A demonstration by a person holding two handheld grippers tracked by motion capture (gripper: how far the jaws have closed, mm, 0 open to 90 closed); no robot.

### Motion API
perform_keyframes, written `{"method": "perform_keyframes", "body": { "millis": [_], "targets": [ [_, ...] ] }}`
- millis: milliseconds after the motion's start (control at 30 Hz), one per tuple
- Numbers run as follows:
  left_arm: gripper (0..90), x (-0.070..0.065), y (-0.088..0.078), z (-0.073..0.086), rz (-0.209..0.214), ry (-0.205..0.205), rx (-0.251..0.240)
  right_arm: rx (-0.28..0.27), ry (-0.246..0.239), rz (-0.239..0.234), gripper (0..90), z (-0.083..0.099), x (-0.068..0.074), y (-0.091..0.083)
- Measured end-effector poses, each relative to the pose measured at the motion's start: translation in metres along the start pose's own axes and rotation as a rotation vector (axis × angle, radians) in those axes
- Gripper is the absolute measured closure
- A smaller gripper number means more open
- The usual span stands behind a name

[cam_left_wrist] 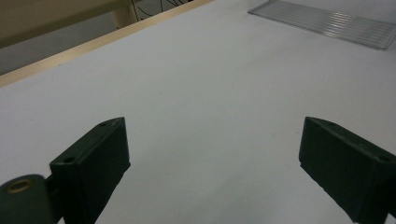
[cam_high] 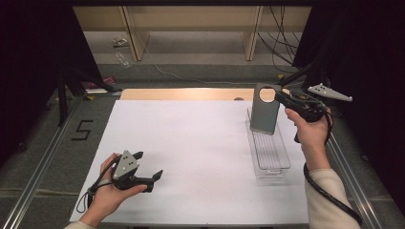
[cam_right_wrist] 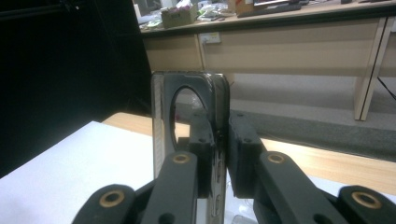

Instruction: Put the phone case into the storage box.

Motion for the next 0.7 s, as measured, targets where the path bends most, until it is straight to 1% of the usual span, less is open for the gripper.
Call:
{"method": "perform_keyframes", "body": {
  "millis": [300,700],
  "targets": [
    [8.1,0.0002,-0.0001,-0.0001,0.0,0.0,-0.001,-0.006,-0.022,0.014,82.3,0.0001,-0.0018,0.0005],
    [8.1,0.0008,-0.0001,-0.0003,0.0,-0.002,-0.003,-0.016,-0.022,0.028,82.3,0.0002,-0.0062,0.0003]
  ]
}}
Point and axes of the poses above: each handheld gripper's, and its own axes: y roughly forward along the jaws, z roughly out of its underside, x roughly to its left, the point moved 8 cm from there along y, roughly forward along the jaws, and after that the axes turned 6 degrees about -y, right-handed, at the moved point
